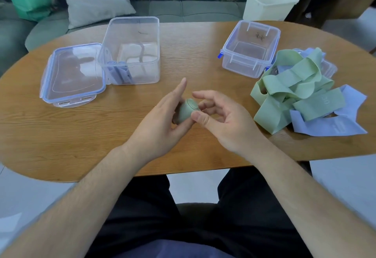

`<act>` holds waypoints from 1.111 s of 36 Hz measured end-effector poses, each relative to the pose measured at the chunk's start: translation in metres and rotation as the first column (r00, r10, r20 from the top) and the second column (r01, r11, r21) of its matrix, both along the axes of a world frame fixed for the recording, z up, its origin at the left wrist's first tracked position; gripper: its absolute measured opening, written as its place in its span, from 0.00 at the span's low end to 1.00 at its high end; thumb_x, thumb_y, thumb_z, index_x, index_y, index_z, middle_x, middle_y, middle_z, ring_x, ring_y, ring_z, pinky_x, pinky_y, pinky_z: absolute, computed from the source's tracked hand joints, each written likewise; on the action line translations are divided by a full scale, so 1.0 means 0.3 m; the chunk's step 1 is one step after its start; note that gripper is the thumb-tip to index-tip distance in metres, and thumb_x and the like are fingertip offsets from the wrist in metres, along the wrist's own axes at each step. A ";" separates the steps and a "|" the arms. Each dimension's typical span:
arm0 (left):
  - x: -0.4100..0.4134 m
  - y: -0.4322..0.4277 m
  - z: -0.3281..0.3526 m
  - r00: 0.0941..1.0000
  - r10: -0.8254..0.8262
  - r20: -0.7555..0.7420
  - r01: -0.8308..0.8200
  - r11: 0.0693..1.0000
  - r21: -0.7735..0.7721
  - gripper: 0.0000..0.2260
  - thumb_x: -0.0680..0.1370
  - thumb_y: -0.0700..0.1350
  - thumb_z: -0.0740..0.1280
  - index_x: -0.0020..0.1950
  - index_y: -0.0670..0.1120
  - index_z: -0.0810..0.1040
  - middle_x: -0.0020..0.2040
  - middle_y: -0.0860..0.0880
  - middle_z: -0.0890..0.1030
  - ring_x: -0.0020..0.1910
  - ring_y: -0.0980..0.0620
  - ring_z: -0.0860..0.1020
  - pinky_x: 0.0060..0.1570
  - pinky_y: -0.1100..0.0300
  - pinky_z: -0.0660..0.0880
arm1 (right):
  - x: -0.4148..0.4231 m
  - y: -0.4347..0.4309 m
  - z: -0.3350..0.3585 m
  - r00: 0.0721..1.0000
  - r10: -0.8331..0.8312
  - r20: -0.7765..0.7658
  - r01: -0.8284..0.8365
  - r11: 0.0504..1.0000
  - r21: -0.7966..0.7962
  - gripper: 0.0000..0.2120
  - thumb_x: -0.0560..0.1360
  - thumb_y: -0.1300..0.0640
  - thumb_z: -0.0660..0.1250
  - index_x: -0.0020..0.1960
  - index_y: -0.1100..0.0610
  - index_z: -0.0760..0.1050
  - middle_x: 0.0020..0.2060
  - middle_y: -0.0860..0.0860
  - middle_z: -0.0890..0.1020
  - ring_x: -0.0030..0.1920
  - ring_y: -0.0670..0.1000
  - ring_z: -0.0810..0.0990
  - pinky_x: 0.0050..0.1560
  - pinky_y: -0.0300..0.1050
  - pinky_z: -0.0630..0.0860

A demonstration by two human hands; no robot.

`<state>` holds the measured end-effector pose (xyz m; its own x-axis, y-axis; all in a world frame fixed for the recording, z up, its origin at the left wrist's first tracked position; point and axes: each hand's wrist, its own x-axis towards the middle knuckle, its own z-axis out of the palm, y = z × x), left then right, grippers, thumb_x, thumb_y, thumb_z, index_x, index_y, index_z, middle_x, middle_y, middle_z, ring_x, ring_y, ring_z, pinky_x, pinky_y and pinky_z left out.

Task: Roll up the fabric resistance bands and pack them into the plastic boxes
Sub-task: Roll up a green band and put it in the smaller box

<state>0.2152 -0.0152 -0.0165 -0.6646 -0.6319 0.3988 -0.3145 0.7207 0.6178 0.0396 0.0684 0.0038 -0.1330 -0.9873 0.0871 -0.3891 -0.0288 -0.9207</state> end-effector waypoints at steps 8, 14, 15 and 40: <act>0.007 -0.006 0.010 0.987 0.085 -0.139 -0.043 0.959 0.282 0.19 0.76 0.57 0.71 0.62 0.53 0.72 0.50 0.57 0.80 0.46 0.57 0.79 0.47 0.60 0.76 | 0.027 -0.017 -0.012 0.975 -0.083 0.206 0.074 0.996 0.055 0.04 0.82 0.56 0.65 0.55 0.56 0.75 0.41 0.51 0.83 0.39 0.46 0.83 0.41 0.45 0.82; 0.001 0.010 0.034 0.987 0.049 -0.152 0.000 0.952 0.307 0.09 0.79 0.54 0.67 0.56 0.53 0.76 0.43 0.54 0.82 0.42 0.56 0.80 0.42 0.63 0.76 | 0.042 -0.007 -0.019 0.948 -0.023 0.317 0.005 0.998 0.056 0.20 0.78 0.46 0.64 0.62 0.60 0.72 0.45 0.52 0.82 0.42 0.47 0.82 0.43 0.50 0.83; -0.001 0.014 0.036 0.987 0.036 -0.154 0.011 0.955 0.297 0.09 0.80 0.53 0.66 0.56 0.51 0.76 0.42 0.54 0.82 0.42 0.56 0.81 0.41 0.64 0.75 | 0.044 -0.006 -0.021 0.951 -0.003 0.309 -0.010 0.999 0.041 0.23 0.77 0.44 0.64 0.63 0.60 0.71 0.45 0.52 0.82 0.42 0.47 0.82 0.43 0.49 0.83; -0.041 0.049 -0.001 0.960 -0.019 -0.279 0.134 0.907 0.399 0.10 0.85 0.51 0.57 0.60 0.49 0.73 0.40 0.52 0.77 0.39 0.56 0.75 0.42 0.63 0.72 | 0.043 -0.022 -0.048 0.982 -0.113 0.153 0.120 0.992 -0.036 0.18 0.80 0.41 0.58 0.52 0.56 0.73 0.32 0.44 0.75 0.32 0.45 0.72 0.36 0.47 0.69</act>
<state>0.2029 -0.0006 -0.0167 -0.6248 -0.7283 0.2814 -0.0536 0.3996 0.9151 0.0524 0.0618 -0.0105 -0.2618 -0.9598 0.1013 -0.2493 -0.0342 -0.9678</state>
